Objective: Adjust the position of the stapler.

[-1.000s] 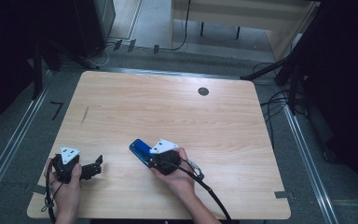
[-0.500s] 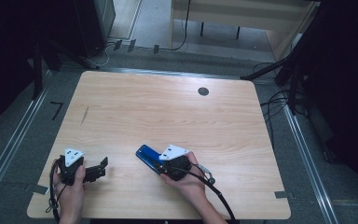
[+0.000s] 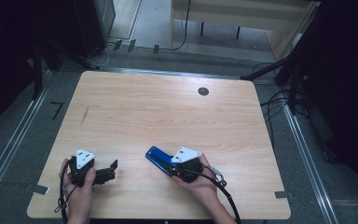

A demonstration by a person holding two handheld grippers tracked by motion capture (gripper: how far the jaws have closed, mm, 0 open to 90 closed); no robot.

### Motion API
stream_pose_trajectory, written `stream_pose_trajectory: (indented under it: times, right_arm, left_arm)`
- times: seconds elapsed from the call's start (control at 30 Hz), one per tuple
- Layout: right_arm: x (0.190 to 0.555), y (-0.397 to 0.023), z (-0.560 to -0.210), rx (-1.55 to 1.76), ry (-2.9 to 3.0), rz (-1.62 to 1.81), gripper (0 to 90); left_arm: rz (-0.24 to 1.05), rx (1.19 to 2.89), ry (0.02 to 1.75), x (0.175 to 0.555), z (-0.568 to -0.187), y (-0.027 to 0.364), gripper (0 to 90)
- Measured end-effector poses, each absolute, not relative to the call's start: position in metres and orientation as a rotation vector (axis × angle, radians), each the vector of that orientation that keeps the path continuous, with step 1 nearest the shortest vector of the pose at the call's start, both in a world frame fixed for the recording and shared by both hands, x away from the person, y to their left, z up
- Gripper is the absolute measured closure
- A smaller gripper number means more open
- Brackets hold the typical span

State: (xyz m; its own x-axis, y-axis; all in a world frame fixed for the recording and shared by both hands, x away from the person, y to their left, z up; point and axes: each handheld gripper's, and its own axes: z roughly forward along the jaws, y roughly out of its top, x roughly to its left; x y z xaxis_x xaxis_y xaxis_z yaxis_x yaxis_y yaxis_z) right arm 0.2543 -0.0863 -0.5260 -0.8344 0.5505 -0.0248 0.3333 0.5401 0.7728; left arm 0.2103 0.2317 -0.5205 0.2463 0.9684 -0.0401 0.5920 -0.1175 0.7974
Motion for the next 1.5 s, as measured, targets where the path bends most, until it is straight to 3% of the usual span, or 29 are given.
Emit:
stream_pose_trajectory:
  times: [0.17,0.2,0.23,0.27,0.5,0.57,0.6,0.7,0.77,0.93,1.0,1.2,1.3,1.37,1.47,1.5]
  right_arm:
    - [0.255,-0.090,-0.527,0.741,2.514,1.195,66.4]
    - [0.252,-0.091,-0.525,0.739,2.507,1.200,57.0]
    - [0.252,-0.091,-0.525,0.739,2.507,1.200,57.0]
    - [0.249,-0.093,-0.521,0.728,2.502,1.235,47.9]
    - [0.237,-0.112,-0.506,0.760,2.457,1.347,46.1]
    - [0.234,-0.119,-0.504,0.775,2.431,1.376,46.0]
    - [0.234,-0.119,-0.504,0.775,2.431,1.376,46.0]
    - [0.230,-0.130,-0.502,0.788,2.401,1.425,49.9]
    - [0.226,-0.141,-0.503,0.803,2.382,1.458,52.9]
    - [0.221,-0.155,-0.505,0.838,2.348,1.518,57.2]
    - [0.220,-0.160,-0.507,0.840,2.329,1.554,59.6]
    - [0.219,-0.170,-0.516,0.917,2.331,1.521,64.1]
    - [0.219,-0.174,-0.521,0.973,2.344,1.486,66.1]
    - [0.218,-0.174,-0.524,1.020,2.328,1.445,76.1]
    - [0.217,-0.172,-0.524,1.024,2.362,1.447,83.2]
    - [0.216,-0.169,-0.525,1.012,2.395,1.438,90.0]
  left_arm:
    - [0.638,1.819,1.406,0.213,-0.520,0.217,0.0]
    - [0.622,1.824,1.392,0.215,-0.519,0.211,0.0]
    - [0.622,1.824,1.392,0.215,-0.519,0.211,0.0]
    - [0.618,1.820,1.391,0.216,-0.519,0.208,0.0]
    - [0.601,1.830,1.333,0.221,-0.516,0.183,0.4]
    - [0.588,1.857,1.298,0.222,-0.516,0.175,12.5]
    - [0.575,1.870,1.284,0.223,-0.516,0.170,12.5]
    - [0.546,1.911,1.239,0.227,-0.515,0.160,19.9]
    - [0.547,1.889,1.241,0.227,-0.514,0.155,33.6]
    - [0.512,1.871,1.212,0.227,-0.516,0.151,49.8]
    - [0.464,1.875,1.190,0.228,-0.518,0.148,62.5]
    - [0.395,1.927,1.106,0.227,-0.519,0.138,81.0]
    - [0.326,1.926,1.106,0.230,-0.523,0.136,86.6]
    - [0.332,1.960,1.086,0.232,-0.526,0.133,90.0]
    - [0.333,1.967,1.073,0.232,-0.528,0.131,90.0]
    - [0.304,1.974,1.086,0.232,-0.530,0.129,90.0]
